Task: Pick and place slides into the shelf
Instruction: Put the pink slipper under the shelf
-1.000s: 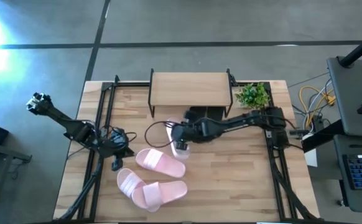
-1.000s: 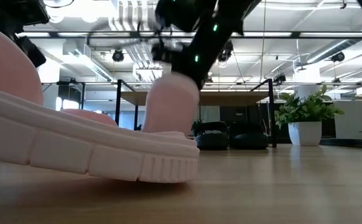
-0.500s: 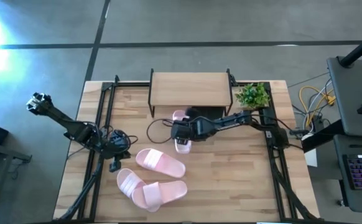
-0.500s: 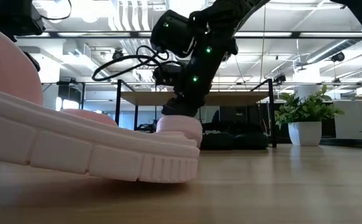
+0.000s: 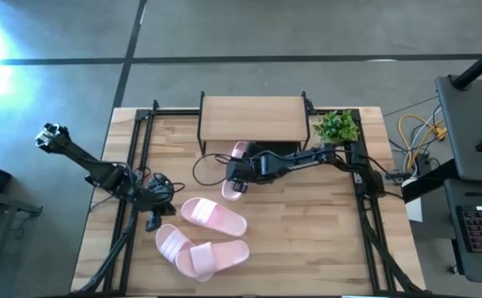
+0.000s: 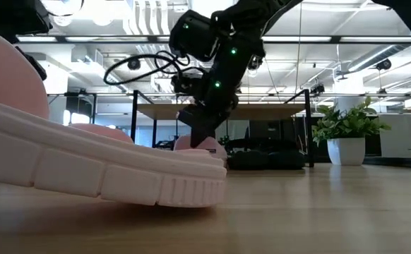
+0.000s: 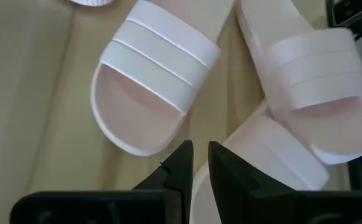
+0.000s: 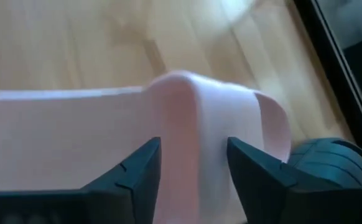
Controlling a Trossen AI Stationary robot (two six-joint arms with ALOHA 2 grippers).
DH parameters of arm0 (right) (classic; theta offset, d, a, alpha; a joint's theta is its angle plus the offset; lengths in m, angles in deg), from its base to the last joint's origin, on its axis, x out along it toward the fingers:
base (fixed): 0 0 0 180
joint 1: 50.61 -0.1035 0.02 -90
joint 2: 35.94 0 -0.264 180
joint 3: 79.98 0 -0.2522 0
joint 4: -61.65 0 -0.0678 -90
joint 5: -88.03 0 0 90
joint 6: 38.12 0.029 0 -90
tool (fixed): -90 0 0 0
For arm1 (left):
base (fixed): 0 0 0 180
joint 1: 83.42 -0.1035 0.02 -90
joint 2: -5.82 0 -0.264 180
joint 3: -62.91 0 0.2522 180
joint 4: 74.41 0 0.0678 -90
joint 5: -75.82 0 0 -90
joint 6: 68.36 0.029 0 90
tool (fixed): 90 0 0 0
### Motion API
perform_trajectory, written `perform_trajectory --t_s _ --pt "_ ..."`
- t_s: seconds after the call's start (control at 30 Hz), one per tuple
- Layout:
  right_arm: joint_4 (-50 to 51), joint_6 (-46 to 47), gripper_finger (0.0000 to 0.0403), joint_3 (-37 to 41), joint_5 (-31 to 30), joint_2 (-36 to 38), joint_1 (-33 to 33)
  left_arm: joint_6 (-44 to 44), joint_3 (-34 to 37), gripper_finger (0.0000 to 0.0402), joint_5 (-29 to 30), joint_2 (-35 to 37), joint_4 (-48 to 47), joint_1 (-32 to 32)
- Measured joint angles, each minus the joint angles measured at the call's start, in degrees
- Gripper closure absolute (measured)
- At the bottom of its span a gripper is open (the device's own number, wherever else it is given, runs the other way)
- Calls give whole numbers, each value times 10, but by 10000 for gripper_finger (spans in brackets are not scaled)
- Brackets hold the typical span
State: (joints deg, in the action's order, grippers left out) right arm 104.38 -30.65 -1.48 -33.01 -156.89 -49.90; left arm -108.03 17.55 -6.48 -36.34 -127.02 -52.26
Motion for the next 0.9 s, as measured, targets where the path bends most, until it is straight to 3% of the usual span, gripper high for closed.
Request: perform_trajectory --t_s 0.17,0.33,0.53,0.9 --pt "72 -25 220 1 -1 0 -5 -64 0 366 -3 -19 12 0" --pt "115 -11 220 2 1 12 -11 -81 0 366 -51 -62 36 0" --pt "114 -11 224 5 133 44 -13 -76 0 366 -83 -140 142 0" --pt "102 -8 227 6 135 114 -43 -59 -1 366 -86 -282 201 -2"
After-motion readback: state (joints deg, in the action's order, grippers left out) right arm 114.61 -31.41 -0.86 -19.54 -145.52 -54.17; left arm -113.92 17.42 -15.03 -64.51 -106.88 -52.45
